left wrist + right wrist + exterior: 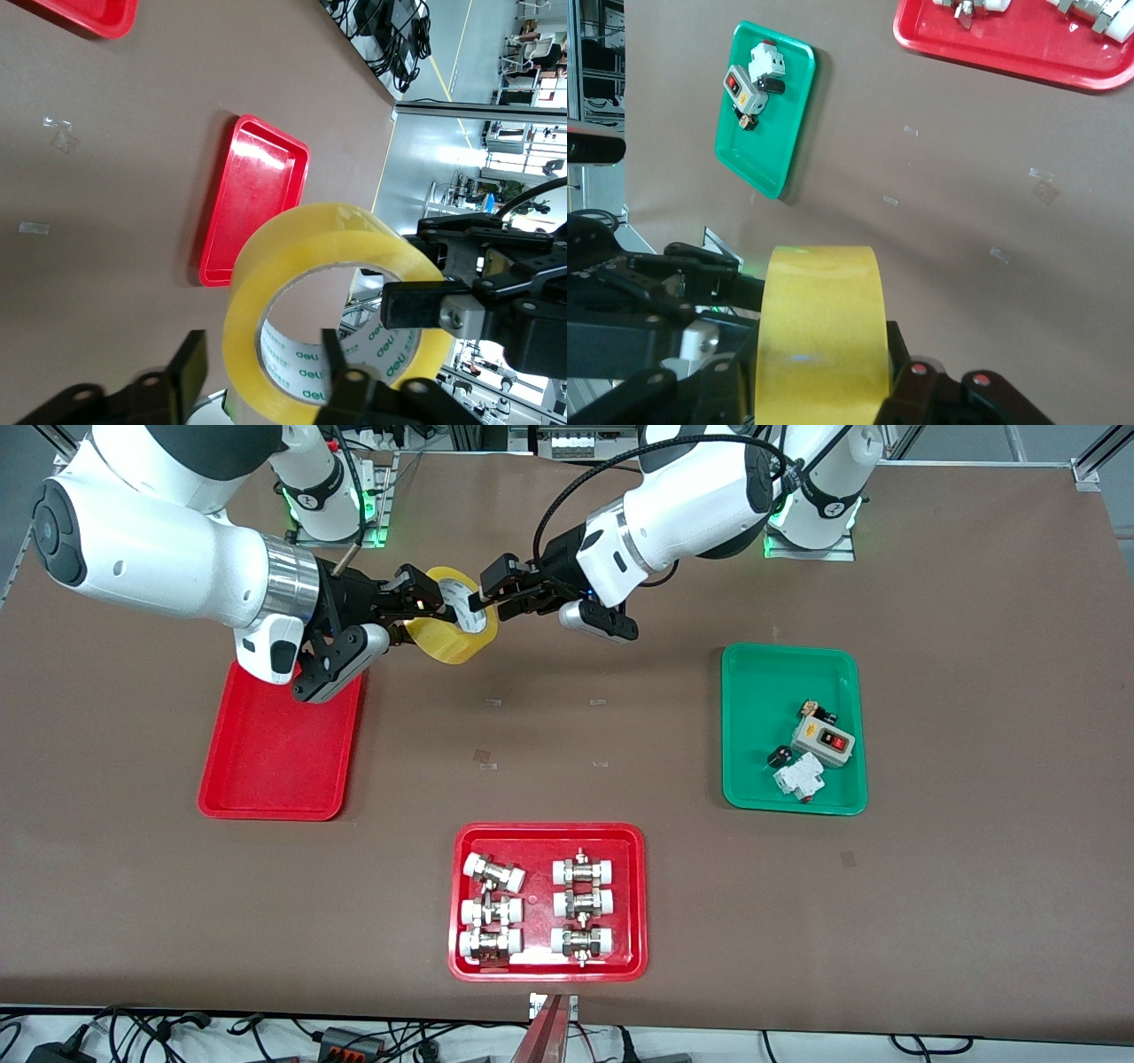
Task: Left arm passes tape to right arm into tray
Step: 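Grasp the tape roll with the right gripper beside the left gripper, then open the left gripper and withdraw it while the right gripper lowers the tape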
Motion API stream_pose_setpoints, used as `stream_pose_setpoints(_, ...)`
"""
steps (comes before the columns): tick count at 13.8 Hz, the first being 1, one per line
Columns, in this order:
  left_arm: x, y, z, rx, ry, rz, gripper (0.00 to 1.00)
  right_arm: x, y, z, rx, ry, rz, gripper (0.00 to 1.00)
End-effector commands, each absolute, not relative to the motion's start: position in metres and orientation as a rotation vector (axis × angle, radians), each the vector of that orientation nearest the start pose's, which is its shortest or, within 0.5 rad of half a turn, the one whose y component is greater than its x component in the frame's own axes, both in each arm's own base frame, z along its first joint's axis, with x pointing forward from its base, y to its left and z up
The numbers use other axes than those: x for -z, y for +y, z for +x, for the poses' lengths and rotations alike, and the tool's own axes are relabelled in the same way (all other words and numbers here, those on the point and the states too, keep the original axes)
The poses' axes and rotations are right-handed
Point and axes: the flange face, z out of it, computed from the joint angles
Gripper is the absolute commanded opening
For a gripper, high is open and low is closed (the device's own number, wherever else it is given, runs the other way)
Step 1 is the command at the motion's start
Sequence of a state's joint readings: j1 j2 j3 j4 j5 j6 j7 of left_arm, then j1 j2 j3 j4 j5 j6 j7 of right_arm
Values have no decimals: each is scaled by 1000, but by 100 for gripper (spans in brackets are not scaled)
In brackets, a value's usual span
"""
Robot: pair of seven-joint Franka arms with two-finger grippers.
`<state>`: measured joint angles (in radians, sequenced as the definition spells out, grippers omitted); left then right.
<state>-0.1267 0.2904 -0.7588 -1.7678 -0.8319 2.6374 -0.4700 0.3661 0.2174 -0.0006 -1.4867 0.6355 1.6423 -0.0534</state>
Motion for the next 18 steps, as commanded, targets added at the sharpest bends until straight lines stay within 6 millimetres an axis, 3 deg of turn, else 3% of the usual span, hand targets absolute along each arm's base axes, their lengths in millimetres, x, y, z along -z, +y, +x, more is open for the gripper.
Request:
stream_pose_setpoints(1, -500, -461, 481, 59, 344, 2147, 90, -569, 276, 562, -205, -428, -2481, 33)
stream_pose_setpoints(4, -489, -399, 499, 63, 352, 2276, 91, -564, 251, 573, -201, -387, -2488, 33)
stream_pose_setpoints(6, -489, -359, 515, 75, 312, 2395, 93, -547, 229, 586, -236, -326, -2496, 33)
stream_pose_setpoints(8, -489, -315, 529, 69, 295, 2516, 97, -511, 180, 605, -327, -218, -2499, 33)
stream_pose_setpoints(10, -490, -268, 537, 47, 282, 2684, 99, -473, 114, 624, -405, -89, -2482, 33)
stream_pose_setpoints(13, -500, -220, 539, -16, 318, 2893, 99, -408, 21, 638, -486, 10, -2417, 33)
stream_pose_setpoints(15, -498, -203, 543, -49, 309, 2974, 100, -376, -25, 638, -504, 29, -2376, 33)
stream_pose_setpoints(18, -502, -183, 549, -75, 291, 3036, 100, -331, -69, 638, -503, 51, -2328, 33)
